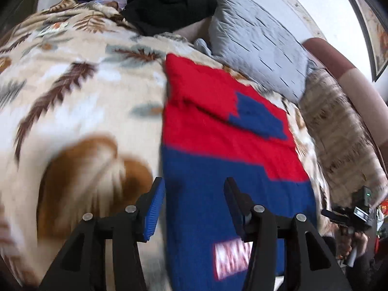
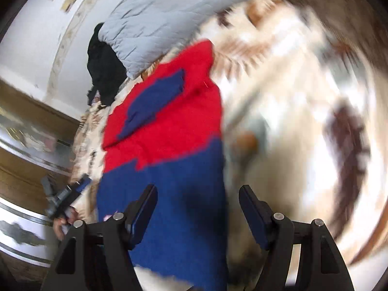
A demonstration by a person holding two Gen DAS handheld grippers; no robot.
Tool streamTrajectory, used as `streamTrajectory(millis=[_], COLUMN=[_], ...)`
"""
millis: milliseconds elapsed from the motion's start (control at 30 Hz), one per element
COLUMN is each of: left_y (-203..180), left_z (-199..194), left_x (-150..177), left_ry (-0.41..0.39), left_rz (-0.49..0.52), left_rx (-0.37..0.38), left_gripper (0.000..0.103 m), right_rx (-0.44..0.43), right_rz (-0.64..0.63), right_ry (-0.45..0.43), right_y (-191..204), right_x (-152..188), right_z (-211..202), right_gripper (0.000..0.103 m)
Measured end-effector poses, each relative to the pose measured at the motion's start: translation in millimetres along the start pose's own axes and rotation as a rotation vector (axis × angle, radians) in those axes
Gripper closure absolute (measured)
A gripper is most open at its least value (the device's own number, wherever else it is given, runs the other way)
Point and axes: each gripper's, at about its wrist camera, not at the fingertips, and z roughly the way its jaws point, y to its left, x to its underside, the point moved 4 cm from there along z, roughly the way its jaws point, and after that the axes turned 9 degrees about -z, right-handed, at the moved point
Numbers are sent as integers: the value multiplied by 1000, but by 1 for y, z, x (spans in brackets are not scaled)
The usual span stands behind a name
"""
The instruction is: Fold small clothes
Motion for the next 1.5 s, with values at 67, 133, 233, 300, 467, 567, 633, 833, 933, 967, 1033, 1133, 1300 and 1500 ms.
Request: streamTrajectory(millis=[67,133,233,300,467,567,633,833,933,967,1033,1133,1300,1500], left_y=[3,8,9,7,7,8,6,12,14,12,11,11,4,-9], left_z=[-15,-26,-27,-23,-15,-11,-13,-18,-13,-13,-9,-7,-22,-36], left_x=[26,51,84,100,119,120,120,123,127,127,127,127,121,108], left_ry=[23,44,112,148,184,193,188,167,183,182,190,199,173,110], left_rz=[-5,-38,-57,-56,-72,-75,-67,-86,-79,-71,-56,-41,-44,-20], left_rx=[-2,-2,-12,-9,-18,-23,-31,-72,-101,-99,-102,-131,-68,-9], left_gripper=[48,47,47,47,47,47,47,47,47,47,47,89,98,98], right_rx=[-45,-73,-86,-80,-120,-94,-97,-88,-77,-70,-63,-55,20,-87], right_rz=[6,28,34,48,30,15,14,-7,-31,-40,-58,-53,-88,-102], right_ry=[21,57,100,106,135,175,171,166,176,180,186,189,218,107], right_y=[-3,-4,-8,-13,-6,-10,-10,-2,0,1,4,3,9,30], right_x=[16,33,53,56,61,66,66,66,65,64,65,66,65,49], right_z=[0,7,18,20,23,32,34,36,38,37,38,39,35,1], right_gripper=[30,30,35,42,61,61,61,61,61,61,61,60,91,92])
